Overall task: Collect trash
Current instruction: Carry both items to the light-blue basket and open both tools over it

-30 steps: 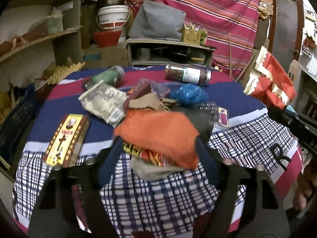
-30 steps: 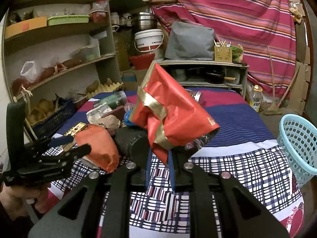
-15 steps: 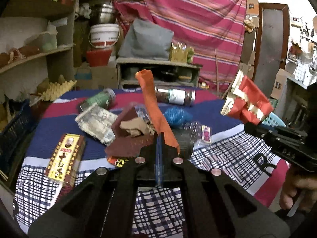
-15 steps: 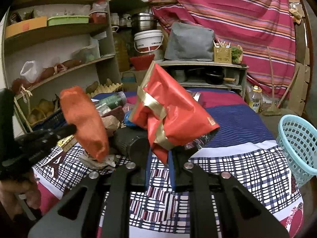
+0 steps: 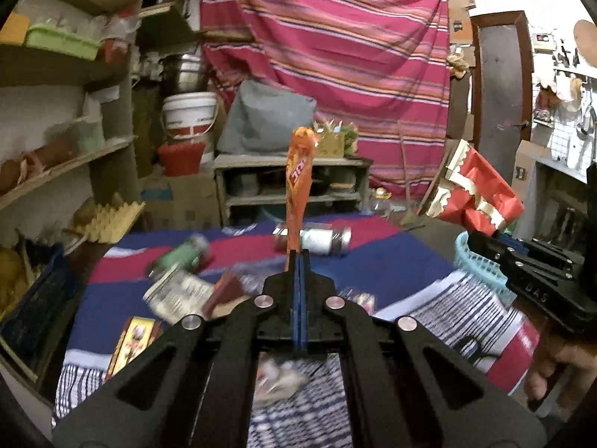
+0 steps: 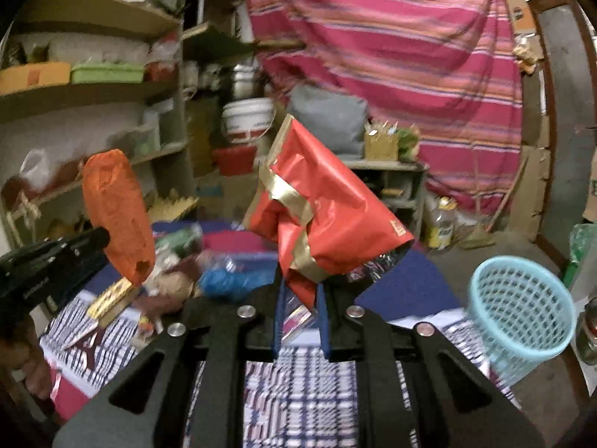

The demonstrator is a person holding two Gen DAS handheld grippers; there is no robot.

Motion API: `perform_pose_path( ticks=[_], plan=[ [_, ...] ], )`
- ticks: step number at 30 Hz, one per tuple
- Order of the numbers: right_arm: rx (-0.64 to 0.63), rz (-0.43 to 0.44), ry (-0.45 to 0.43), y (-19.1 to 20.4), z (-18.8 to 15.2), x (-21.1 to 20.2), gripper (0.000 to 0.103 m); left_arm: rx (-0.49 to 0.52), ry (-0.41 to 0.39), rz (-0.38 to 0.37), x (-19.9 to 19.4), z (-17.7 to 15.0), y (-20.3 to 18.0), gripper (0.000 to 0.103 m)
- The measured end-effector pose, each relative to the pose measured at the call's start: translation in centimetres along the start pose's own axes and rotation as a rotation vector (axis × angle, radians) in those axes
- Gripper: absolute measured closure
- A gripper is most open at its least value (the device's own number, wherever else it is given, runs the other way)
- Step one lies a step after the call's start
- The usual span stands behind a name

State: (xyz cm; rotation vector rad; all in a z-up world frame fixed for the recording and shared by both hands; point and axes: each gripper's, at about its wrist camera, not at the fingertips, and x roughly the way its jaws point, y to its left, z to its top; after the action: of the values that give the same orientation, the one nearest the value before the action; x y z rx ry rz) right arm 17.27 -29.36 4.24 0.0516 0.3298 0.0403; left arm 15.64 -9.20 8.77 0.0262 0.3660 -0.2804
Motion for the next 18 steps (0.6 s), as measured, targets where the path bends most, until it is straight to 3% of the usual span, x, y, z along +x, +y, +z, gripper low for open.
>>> perform_pose_path(
  ticks=[2,5,10,14,18],
  plan=[
    [0.007,-0.044,-0.023,-1.6,1.4,-0.3,0.088,0.021,-0.02,-0.007,0.4,1.6,-1.6,0.103],
    [0.013,-0.176,-0.048,-5.3,3.1,-1.0,0.088,0.043,-0.045,-0.04,1.9,4.1,-4.6,0.103],
    [0.024,-0.303,-0.023,-13.2,4.5,-2.4,0.088,0.076,-0.052,-0.166,6.6,7.2,-12.0,0.103],
    [0.069,-0.341,-0.043,-19.9,2.1,-4.3,0.088,0.082,-0.048,-0.325,10.8,7.6,-18.7,0.103],
    [0.2,-0.414,0.014,-25.7,-1.3,-2.6,0.087,0.106,-0.017,-0.485,14.6,6.8,-25.3,0.103]
  ],
)
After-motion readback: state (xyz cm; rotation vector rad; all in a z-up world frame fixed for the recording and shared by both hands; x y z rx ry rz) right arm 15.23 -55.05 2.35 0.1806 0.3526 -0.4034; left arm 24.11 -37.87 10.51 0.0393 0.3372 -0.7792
